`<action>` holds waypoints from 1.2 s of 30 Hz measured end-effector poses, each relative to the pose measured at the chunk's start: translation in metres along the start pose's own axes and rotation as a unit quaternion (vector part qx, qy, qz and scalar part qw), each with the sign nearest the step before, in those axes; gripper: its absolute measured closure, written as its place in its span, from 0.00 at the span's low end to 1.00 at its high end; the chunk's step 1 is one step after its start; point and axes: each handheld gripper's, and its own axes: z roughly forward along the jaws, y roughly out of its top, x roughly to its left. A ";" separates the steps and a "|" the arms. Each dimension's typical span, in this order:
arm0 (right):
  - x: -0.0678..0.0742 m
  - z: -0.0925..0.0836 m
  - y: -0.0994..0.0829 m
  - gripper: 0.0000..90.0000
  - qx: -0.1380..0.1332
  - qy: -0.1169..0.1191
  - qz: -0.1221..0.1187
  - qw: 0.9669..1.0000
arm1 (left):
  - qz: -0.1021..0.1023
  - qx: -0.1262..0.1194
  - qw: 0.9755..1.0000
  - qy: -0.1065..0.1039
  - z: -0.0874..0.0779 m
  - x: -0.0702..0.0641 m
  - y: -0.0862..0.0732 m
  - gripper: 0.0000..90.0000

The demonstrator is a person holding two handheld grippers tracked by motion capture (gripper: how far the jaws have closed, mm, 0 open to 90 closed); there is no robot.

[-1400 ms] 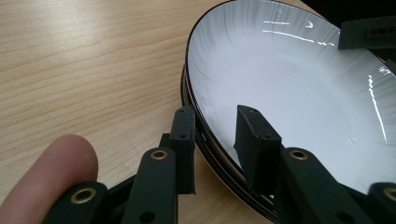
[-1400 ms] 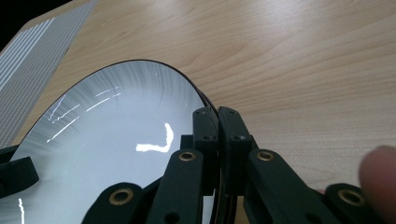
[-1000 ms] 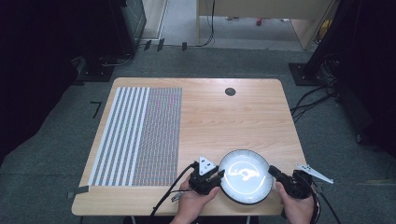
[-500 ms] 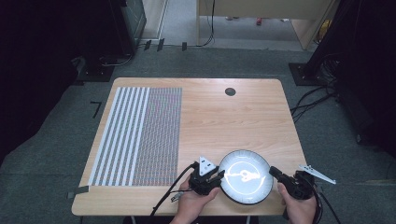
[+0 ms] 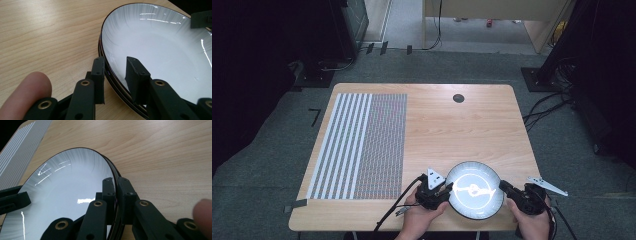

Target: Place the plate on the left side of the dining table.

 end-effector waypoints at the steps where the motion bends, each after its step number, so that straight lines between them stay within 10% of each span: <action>1: 0.000 0.000 0.000 0.93 0.001 0.002 0.002 1.000 | 0.000 0.000 1.000 0.001 0.000 0.000 0.000 0.77; 10: 0.012 0.004 -0.002 0.97 -0.015 -0.045 -0.019 0.999 | -0.003 0.003 1.000 0.001 0.002 0.001 0.001 0.76; 15: -0.001 0.006 -0.001 0.98 -0.023 0.000 0.026 0.999 | -0.004 0.002 1.000 0.003 0.002 0.000 0.001 0.76; 36: -0.005 0.005 -0.006 0.98 -0.047 0.016 0.054 0.997 | -0.018 -0.004 1.000 -0.019 -0.005 0.002 0.004 0.70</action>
